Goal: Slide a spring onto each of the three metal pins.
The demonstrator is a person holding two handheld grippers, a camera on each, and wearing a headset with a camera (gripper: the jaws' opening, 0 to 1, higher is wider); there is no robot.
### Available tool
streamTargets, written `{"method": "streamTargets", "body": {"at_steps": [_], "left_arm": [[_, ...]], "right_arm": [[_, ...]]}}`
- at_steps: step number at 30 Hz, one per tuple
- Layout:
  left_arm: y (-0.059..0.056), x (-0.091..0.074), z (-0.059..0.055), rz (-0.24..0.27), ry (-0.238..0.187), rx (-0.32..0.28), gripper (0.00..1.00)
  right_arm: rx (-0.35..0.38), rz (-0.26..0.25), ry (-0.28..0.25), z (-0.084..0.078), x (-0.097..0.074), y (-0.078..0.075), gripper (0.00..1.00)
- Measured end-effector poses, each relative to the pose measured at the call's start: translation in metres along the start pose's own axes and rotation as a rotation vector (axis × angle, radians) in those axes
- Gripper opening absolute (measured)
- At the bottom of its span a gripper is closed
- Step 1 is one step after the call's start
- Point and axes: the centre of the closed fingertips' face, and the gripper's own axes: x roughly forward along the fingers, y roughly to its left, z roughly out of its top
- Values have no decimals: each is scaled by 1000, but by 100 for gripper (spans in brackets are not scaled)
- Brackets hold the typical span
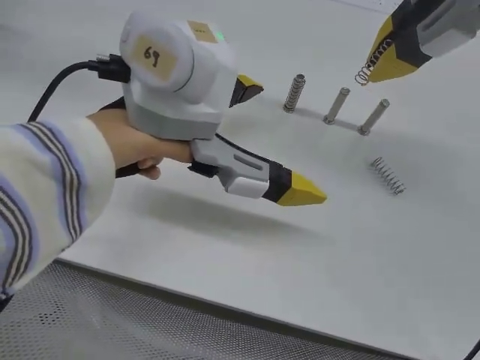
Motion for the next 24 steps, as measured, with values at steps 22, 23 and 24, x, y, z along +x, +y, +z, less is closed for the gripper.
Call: {"method": "streamTargets", "body": {"at_steps": [22, 23, 24], "left_arm": [[6, -3, 7, 13, -8, 19, 98], [6, -3, 7, 12, -8, 19, 98], [6, -4, 7, 11, -8, 18, 98]], "right_arm": [[-19, 35, 66, -3, 32, -16, 8], [-14, 37, 67, -4, 33, -17, 8], [-8, 41, 72, -5, 34, -17, 8]]}}
